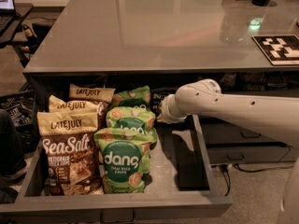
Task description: Pick blue chip bag from top drawer and place on counter
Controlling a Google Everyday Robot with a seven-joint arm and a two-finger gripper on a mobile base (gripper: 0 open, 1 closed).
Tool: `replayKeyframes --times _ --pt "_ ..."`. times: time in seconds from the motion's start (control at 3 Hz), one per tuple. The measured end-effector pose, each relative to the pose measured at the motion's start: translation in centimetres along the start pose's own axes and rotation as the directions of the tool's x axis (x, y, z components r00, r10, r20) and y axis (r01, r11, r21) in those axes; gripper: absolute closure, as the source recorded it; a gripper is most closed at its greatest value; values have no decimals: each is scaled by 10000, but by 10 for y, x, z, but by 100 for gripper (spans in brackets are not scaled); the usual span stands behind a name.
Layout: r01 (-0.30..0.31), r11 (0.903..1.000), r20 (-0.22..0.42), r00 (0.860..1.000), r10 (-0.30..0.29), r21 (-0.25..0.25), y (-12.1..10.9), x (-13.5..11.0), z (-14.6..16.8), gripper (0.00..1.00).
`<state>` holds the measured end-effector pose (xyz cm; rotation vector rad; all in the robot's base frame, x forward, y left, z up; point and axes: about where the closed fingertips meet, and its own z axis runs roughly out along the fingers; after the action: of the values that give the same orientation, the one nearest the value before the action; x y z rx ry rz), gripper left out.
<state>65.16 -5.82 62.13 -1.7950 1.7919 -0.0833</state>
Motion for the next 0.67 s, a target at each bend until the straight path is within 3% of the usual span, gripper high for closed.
replayKeyframes --times 0.67 --pt "-128 9999 -13 9999 128 5 -10 2 -7 100"
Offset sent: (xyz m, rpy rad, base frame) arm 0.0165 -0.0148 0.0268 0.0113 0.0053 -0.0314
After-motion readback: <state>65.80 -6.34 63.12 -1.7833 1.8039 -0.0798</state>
